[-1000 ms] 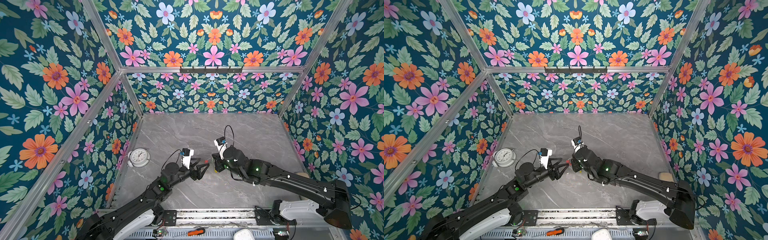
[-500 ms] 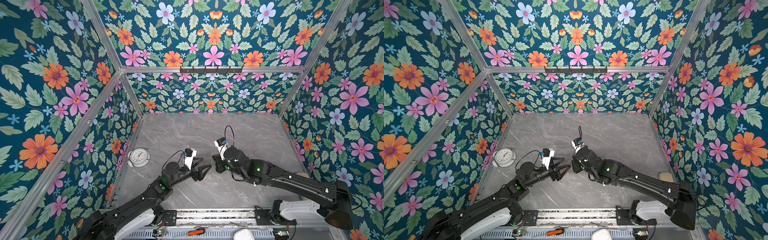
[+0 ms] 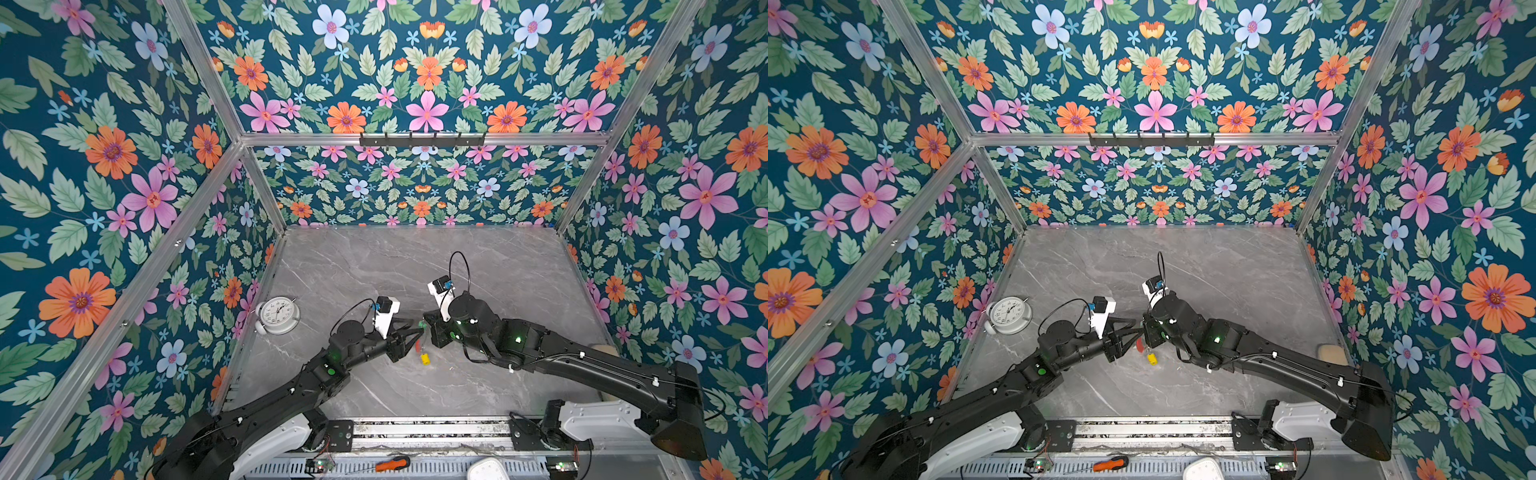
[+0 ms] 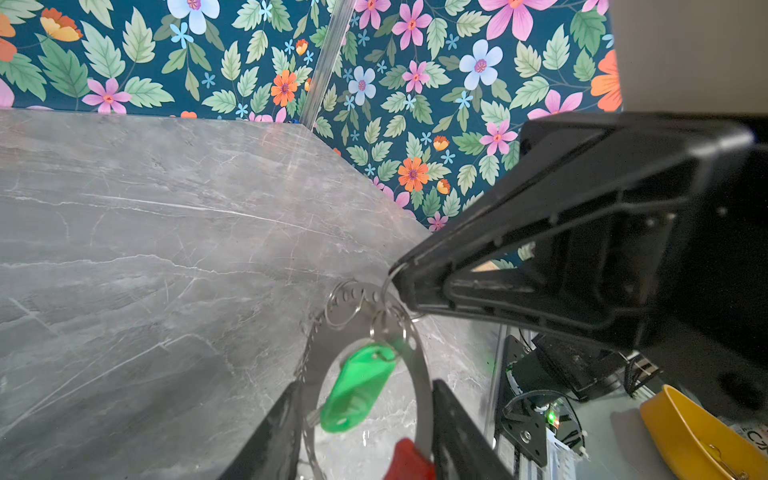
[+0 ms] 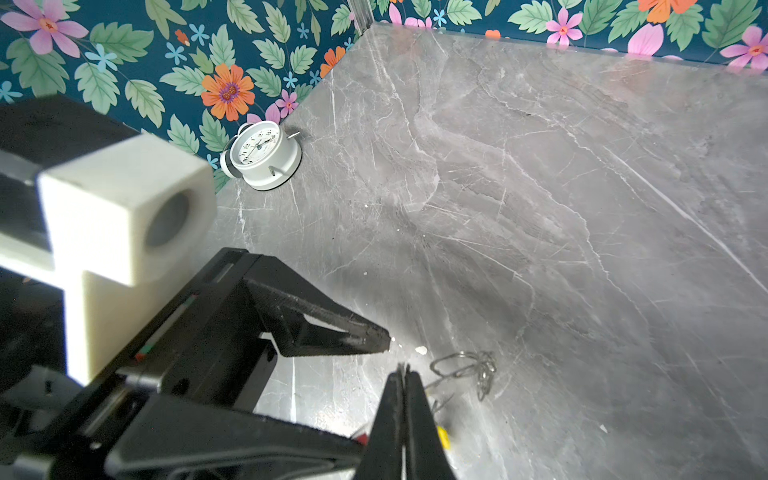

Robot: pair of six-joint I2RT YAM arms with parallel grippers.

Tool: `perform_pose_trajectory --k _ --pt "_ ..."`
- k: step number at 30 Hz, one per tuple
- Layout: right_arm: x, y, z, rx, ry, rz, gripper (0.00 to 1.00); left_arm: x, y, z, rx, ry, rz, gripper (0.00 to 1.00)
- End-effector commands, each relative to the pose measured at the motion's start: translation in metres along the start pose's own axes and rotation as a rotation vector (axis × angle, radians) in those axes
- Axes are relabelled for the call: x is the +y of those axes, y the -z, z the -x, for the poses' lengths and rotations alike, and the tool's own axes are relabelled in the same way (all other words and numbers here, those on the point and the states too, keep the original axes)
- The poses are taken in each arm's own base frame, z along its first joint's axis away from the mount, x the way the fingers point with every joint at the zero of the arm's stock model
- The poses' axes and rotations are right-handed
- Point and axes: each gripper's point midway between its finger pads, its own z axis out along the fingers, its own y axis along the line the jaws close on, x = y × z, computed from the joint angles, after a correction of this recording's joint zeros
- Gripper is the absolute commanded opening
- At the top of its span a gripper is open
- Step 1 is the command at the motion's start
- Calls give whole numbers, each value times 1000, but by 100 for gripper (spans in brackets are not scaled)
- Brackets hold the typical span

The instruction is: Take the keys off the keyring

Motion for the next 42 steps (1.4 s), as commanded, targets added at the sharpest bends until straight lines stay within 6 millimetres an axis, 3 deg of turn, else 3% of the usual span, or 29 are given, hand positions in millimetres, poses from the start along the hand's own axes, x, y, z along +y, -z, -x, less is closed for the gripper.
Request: perform_pose_trajectory --k 1,20,21,25,27,34,42 --pt "6 4 9 -30 -19 27 0 -3 -2 4 -9 -17 -13 49" --pt "7 4 9 -27 -31 35 0 -6 -3 12 -31 4 -14 4" --pt "8 5 10 -34 -29 37 4 -6 -3 12 -33 13 -9 2" --pt "10 12 16 -63 -19 57 37 1 -3 20 -48 76 43 0" --pt "9 19 20 -93 -15 58 46 3 -3 24 -58 115 59 0" --pt "-6 41 22 -206 -22 58 55 3 3 52 -119 209 111 0" --pt "-18 50 -10 -207 41 79 57 5 13 89 -165 306 208 0"
